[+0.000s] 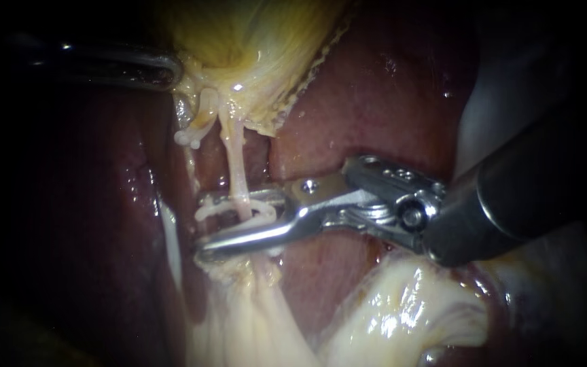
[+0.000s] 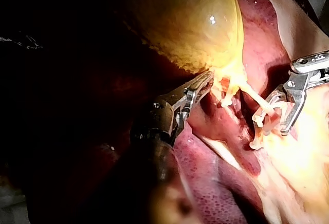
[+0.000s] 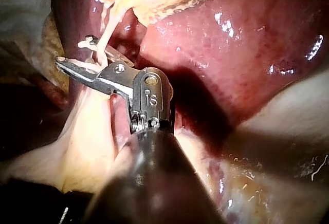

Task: Clipping second clip right tube

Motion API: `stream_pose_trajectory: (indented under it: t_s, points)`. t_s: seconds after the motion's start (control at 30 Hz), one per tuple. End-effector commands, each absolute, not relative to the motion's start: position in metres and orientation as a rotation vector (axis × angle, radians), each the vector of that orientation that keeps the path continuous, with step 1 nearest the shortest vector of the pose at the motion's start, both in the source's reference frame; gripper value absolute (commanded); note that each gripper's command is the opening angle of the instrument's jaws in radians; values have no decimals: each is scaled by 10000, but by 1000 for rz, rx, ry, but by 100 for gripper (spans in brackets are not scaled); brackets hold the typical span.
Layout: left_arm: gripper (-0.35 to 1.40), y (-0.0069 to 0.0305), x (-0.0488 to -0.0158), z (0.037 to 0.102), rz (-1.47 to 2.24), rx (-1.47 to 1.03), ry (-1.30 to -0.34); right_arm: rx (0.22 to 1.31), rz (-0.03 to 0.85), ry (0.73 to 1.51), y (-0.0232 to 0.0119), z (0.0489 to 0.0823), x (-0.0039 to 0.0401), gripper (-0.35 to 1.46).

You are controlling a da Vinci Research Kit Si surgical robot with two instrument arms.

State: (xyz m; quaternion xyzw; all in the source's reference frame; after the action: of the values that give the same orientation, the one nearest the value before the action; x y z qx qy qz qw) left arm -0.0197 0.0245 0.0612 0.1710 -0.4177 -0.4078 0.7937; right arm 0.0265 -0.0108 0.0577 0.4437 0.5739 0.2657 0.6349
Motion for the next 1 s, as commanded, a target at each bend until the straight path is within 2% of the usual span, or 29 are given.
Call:
stream_pose_trajectory:
  t_s: [0.03,0.37,0.57,0.83,1.0]
  points:
    - [-35,245,-197,612,-877,368,-898,1021,613,1307,-110,577,264,50]
    - [-35,245,-197,612,-877,368,-898,1074,636,1275,-120,579,261,47]
    - [-35,245,-197,612,-877,368,-898,1109,623,1261,-119,580,262,39]
    - [-35,245,-198,612,-882,370,-898,1110,623,1261,-116,580,263,11]
    - [-35,245,-197,612,-882,370,-898,1123,636,1251,-116,580,262,-28]
